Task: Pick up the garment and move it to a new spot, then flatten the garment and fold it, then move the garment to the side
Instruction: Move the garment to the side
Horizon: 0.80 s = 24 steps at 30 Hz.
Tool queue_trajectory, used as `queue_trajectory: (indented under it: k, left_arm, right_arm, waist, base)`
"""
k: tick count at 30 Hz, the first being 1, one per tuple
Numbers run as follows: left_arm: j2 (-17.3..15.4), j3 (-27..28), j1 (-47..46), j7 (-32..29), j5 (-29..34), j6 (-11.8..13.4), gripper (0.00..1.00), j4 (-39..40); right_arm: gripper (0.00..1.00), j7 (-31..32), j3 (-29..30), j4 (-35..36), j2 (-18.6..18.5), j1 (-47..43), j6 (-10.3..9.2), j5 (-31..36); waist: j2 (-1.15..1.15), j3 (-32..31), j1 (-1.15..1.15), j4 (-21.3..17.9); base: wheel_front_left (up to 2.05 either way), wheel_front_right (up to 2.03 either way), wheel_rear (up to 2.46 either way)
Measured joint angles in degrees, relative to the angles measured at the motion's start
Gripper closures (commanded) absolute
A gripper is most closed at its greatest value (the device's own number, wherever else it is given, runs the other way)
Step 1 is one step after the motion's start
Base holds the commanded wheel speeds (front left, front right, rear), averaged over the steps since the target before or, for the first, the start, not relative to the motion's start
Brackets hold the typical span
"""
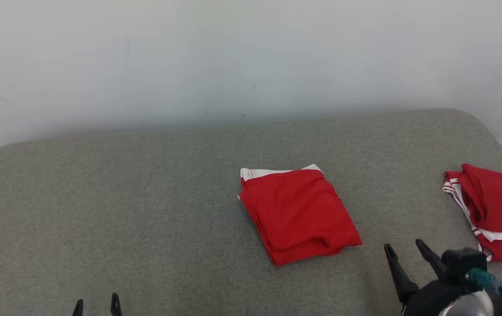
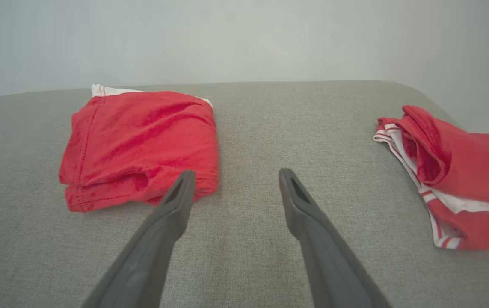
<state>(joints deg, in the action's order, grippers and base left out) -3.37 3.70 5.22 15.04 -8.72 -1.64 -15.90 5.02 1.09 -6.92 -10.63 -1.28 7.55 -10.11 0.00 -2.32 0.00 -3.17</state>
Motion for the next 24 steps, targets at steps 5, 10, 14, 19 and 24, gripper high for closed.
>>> queue_trajectory:
  k: [5,10,14,19,24]
  left_arm:
    - [-0.09,-1.22,-0.99,-0.01,-0.08,-0.89,0.00,-0.93]
    - [-0.26,-2.41,-2.01,-0.09,0.03,-1.32,0.00,-0.52]
    - [-0.22,-3.72,-3.30,-0.08,0.18,-1.27,0.00,0.48]
    - [-0.10,-5.99,-4.44,-0.08,1.25,-0.88,0.00,1.65]
    - [0.07,-7.75,-5.00,-0.08,1.33,-0.55,0.00,2.16]
  right_arm:
    - [0.00,11.68,-4.02,2.55,-6.13,5.20,0.00,-6.03]
    - [0.00,23.72,-5.53,1.41,-11.48,11.70,0.00,-12.23]
    - [0.00,28.20,-5.90,-3.09,-12.54,18.84,-0.01,-18.63]
    - [0.00,35.45,-5.04,-13.93,-13.04,27.71,-0.01,-20.56]
    - [0.00,40.20,-2.74,-22.06,-12.68,33.76,-0.01,-16.92]
  waist:
    - [0.00,0.87,0.00,1.12]
    - [0.00,2.04,0.00,2.69]
    - [0.00,3.58,0.01,4.15]
    - [0.00,6.22,0.01,7.04]
    - [0.00,8.39,0.01,9.94]
  base:
    - [0.00,0.00,0.00]
    - [0.00,0.00,0.00]
    - [0.00,0.00,0.00]
    - [0.00,0.00,0.00]
    - [0.00,0.00,0.00]
